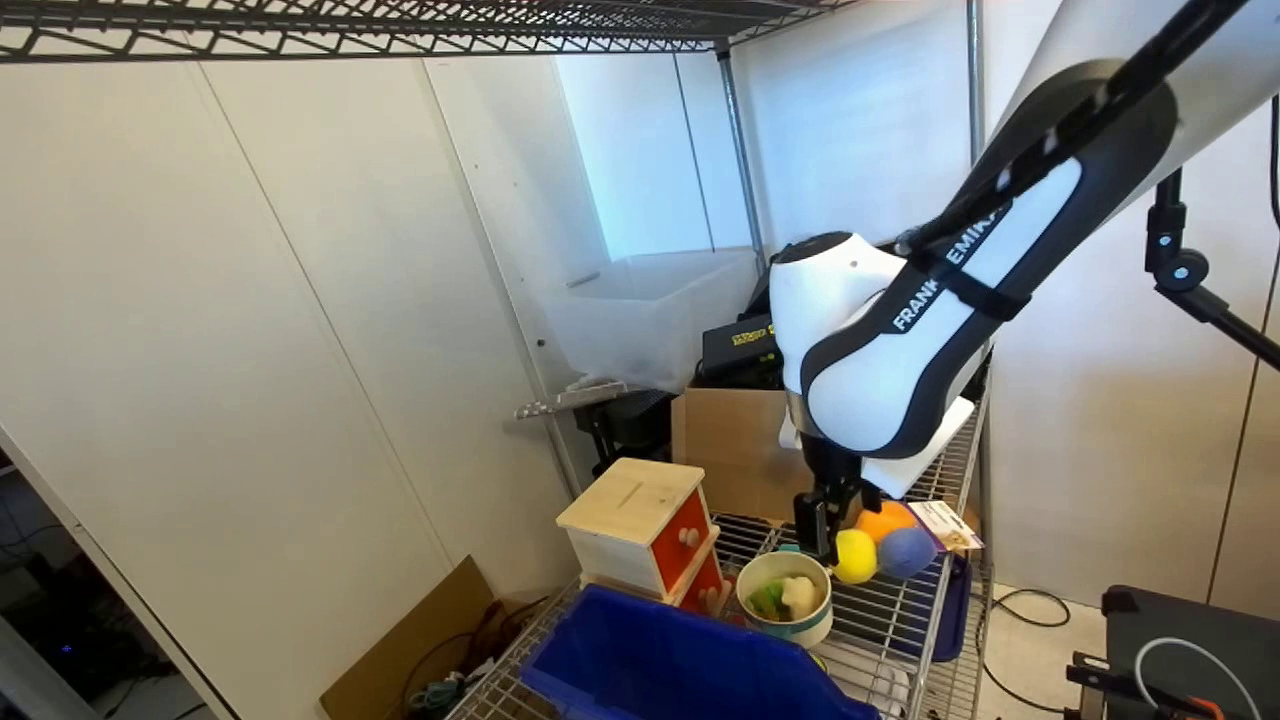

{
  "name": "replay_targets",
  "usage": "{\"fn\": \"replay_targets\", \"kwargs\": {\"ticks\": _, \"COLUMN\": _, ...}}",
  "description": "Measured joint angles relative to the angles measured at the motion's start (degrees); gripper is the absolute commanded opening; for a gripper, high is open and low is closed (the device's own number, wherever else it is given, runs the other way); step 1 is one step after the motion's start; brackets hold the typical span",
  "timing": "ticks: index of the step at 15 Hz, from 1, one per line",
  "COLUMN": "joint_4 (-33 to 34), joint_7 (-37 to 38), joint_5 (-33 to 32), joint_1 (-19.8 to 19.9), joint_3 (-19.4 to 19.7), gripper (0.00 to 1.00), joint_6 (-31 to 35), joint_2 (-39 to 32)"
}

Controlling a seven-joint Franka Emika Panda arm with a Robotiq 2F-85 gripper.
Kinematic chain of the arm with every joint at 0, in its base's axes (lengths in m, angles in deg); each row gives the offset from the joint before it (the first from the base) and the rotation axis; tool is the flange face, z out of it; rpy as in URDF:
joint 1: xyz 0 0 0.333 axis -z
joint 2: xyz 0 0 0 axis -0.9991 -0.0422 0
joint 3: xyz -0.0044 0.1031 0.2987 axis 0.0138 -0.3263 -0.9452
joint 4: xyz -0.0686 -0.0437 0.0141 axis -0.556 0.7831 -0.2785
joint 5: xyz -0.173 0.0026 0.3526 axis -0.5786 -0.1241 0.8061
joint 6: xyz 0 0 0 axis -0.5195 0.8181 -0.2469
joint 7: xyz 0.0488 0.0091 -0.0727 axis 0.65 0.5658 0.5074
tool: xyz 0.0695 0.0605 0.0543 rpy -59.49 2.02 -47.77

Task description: Move the brown toy from the bowl to the blue trailer

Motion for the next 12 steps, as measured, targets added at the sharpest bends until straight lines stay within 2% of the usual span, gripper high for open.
{"fn": "replay_targets", "kwargs": {"ticks": 6, "joint_4": 5.7, "joint_7": 8.7, "joint_5": -2.4, "joint_1": -1.7, "joint_3": 1.5, "gripper": 1.0, "joint_6": 0.3, "joint_2": -6.9}}
{"fn": "replay_targets", "kwargs": {"ticks": 12, "joint_4": 10.8, "joint_7": 11.6, "joint_5": -2.7, "joint_1": -2.6, "joint_3": 2.8, "gripper": 1.0, "joint_6": 0.2, "joint_2": -12.4}}
